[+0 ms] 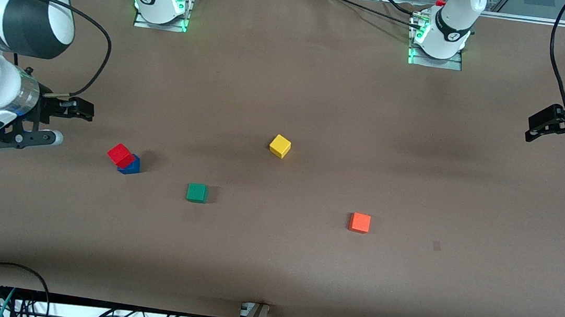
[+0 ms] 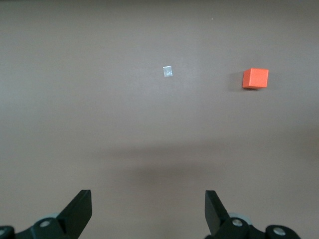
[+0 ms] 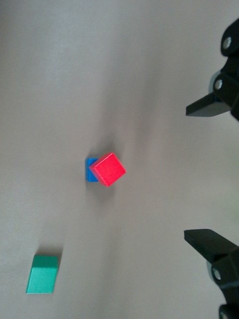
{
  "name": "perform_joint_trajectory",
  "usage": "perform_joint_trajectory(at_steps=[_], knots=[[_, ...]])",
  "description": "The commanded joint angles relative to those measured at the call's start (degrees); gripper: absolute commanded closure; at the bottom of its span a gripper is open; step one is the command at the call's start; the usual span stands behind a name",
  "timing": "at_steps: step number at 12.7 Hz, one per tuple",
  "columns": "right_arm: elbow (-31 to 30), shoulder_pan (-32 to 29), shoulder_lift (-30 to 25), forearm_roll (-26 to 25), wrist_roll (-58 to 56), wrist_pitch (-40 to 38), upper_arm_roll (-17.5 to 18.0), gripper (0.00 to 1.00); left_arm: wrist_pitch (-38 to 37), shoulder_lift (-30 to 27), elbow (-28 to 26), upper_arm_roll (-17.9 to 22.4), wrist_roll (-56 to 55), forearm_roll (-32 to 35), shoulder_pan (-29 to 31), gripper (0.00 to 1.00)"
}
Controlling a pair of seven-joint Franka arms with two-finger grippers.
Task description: Pass red block to right arm, stack on blue
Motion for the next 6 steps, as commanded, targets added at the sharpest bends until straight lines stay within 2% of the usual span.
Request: perform_joint_trajectory(at_steps=[1,3,4,6], knots=[[5.8,-0.5,0.5,0.5,4.7,-9.1,0.3,0.0,-1.3,1.0,1.9,0.1,0.2,-1.0,-0.1,0.0],[6.0,-1.8,-1.0,0.5,8.9,-10.8,1.0,0.0,-1.3,1.0,1.9,0.1,0.2,-1.0,-0.1,0.0],[5.5,-3.6,-2.5,0.5,8.7,-10.9,3.3,0.0,-1.3,1.0,1.9,0.1,0.2,-1.0,-0.1,0.0],[2.6,-12.8,-6.6,0.0,8.5,-10.5,14.7,0.0,-1.3,1.0,1.8,0.1,0.2,-1.0,-0.1,0.0]])
